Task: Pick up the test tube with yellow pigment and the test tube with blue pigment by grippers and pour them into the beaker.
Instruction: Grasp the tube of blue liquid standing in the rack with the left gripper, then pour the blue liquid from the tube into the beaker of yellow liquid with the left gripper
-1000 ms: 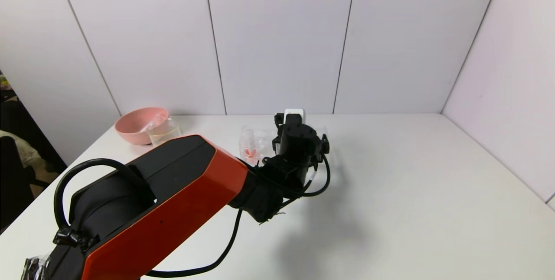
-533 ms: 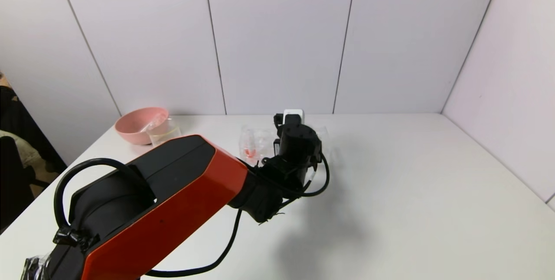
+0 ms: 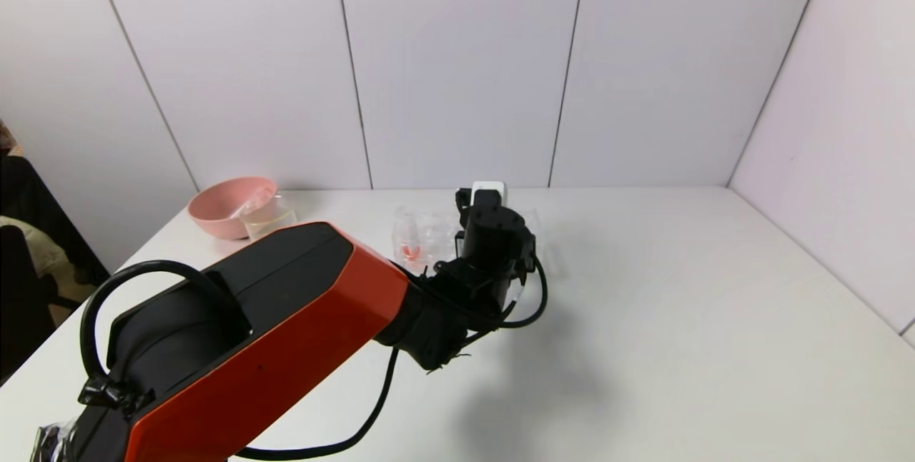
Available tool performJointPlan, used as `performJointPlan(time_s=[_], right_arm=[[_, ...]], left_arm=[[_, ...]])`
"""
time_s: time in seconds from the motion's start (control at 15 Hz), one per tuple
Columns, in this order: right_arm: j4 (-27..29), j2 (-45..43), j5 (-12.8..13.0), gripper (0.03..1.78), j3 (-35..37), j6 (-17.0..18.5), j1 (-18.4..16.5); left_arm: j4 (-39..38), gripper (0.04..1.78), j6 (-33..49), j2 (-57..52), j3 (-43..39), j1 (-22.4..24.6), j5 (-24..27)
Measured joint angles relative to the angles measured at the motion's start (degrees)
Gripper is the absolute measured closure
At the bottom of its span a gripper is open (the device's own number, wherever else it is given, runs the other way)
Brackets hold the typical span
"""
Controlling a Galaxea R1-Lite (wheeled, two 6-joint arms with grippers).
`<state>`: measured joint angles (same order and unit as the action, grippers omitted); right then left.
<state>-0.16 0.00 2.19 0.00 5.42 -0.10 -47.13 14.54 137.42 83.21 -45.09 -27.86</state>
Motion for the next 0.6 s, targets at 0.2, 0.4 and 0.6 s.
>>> performJointPlan(time_s=[0.2,0.4,0.6], right_arm=[[-0.02,0.00,0.00,0.10,0.00,-0.02,0.00],[0.00,0.00,0.00,0.10,0.00,0.00,0.00],[-0.02,0.00,0.00,0.10,0.00,0.00,0.00]], left_arm=[[0.00,1.37,0.01,-0.29,-0.15,0.00,-0.09],[0.00,1.37,0.01,-0.35,-0.15,0.00,-0.15],[-0.02,1.37,-0.05,-0.40,-0.02,0.00,-0.15]])
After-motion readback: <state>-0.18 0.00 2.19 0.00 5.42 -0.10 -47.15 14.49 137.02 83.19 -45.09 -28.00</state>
